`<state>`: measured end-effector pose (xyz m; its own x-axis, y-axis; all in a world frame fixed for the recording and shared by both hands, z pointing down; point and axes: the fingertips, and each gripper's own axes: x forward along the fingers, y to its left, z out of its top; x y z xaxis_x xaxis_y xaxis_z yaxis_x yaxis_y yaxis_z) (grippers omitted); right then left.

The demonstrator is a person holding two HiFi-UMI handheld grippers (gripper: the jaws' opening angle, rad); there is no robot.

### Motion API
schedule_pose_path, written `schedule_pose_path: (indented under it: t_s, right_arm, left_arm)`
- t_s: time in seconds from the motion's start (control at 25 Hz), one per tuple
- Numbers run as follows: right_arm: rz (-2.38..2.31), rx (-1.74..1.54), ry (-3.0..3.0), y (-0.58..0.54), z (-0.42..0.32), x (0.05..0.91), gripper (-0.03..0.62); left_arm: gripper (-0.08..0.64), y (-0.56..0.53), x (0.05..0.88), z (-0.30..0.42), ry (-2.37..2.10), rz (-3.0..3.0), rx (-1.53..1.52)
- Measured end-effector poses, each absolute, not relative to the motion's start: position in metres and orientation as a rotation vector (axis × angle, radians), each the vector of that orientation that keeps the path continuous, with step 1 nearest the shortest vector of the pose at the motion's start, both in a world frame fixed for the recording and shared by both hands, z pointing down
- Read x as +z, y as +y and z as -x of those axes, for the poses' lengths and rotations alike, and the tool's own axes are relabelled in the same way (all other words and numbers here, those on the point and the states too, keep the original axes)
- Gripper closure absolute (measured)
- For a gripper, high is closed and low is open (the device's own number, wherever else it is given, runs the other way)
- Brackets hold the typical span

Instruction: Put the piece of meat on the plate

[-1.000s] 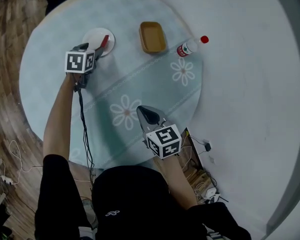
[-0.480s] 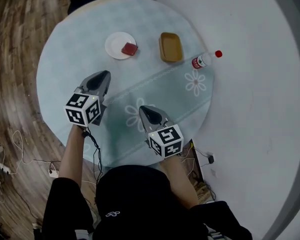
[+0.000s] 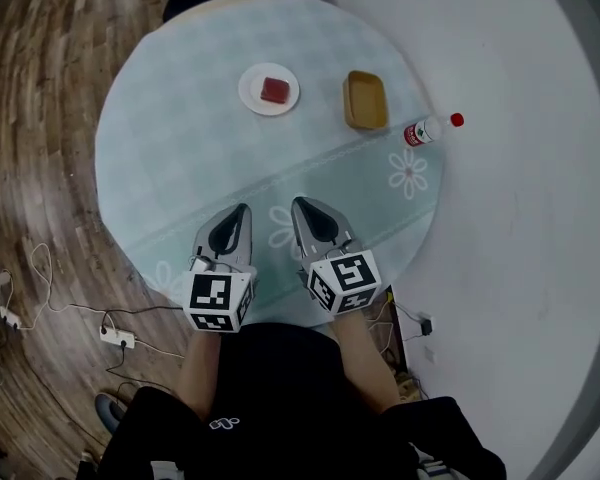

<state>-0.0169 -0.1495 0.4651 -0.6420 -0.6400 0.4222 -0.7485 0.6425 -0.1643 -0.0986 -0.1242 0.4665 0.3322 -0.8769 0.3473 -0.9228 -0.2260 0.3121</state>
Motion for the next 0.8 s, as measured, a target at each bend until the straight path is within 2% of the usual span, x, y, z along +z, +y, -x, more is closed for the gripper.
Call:
schedule_pose_path:
  t_s: [0.8]
  right_arm:
    - [-1.200, 0.382, -2.506, -0.146, 0.008, 0.455, 0.586]
  left_arm:
    - [0.566, -0.136, 0.439, 0.096, -1.699, -2.250, 0.202]
